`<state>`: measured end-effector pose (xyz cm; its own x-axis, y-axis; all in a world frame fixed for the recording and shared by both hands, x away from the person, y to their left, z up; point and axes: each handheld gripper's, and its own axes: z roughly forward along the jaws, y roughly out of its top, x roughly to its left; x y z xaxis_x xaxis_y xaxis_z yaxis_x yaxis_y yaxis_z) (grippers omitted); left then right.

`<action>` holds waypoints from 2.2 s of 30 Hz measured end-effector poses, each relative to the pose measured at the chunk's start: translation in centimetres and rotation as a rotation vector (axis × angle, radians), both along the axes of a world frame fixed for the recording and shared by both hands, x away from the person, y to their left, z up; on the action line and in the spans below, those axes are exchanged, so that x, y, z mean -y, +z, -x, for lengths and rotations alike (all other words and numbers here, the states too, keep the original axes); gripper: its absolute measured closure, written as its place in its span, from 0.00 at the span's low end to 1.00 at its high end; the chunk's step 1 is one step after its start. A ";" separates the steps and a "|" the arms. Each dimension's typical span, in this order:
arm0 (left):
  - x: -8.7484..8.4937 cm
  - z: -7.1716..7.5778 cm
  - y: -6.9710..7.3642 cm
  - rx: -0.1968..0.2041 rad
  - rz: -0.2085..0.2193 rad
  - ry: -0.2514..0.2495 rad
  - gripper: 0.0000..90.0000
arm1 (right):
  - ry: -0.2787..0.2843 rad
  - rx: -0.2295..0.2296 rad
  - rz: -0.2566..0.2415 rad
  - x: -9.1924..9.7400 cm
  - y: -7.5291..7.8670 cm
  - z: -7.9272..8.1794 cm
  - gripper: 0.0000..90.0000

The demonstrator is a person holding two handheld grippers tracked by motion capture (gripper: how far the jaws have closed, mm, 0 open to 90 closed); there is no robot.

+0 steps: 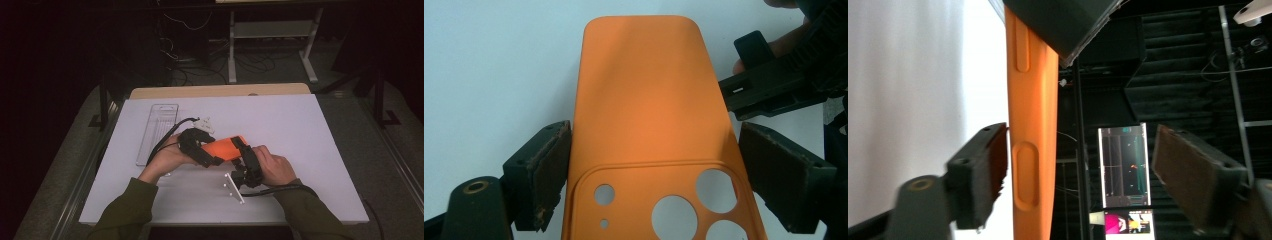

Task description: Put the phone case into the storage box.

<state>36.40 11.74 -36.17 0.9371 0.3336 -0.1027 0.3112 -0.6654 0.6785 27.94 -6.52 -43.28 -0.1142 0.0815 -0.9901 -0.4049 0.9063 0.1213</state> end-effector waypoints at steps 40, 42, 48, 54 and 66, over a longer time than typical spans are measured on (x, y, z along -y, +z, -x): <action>-0.4 -0.2 0.2 -0.014 0.001 0.005 0.17 | -0.011 -0.107 0.051 -0.3 -0.2 0.6 0.82; -0.4 -0.2 0.2 -0.020 0.002 0.009 0.17 | -0.016 -0.097 0.060 -0.4 -0.2 0.7 0.82; -0.5 -0.2 0.2 -0.028 0.014 0.005 0.17 | -0.029 -0.060 0.059 -0.6 -0.2 0.9 0.88; -0.5 -0.3 0.2 -0.033 0.028 -0.005 0.17 | -0.027 -0.047 0.047 -0.5 -0.1 1.1 0.91; -0.9 0.0 0.7 -0.009 0.093 -0.012 0.14 | -0.005 -0.043 0.028 -0.4 0.2 1.3 0.92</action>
<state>36.40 12.61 -35.43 0.9399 0.3108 -0.1414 0.3101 -0.6038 0.7343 26.66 -6.08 -43.12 -0.1566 0.0543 -0.9862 -0.3957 0.9114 0.1130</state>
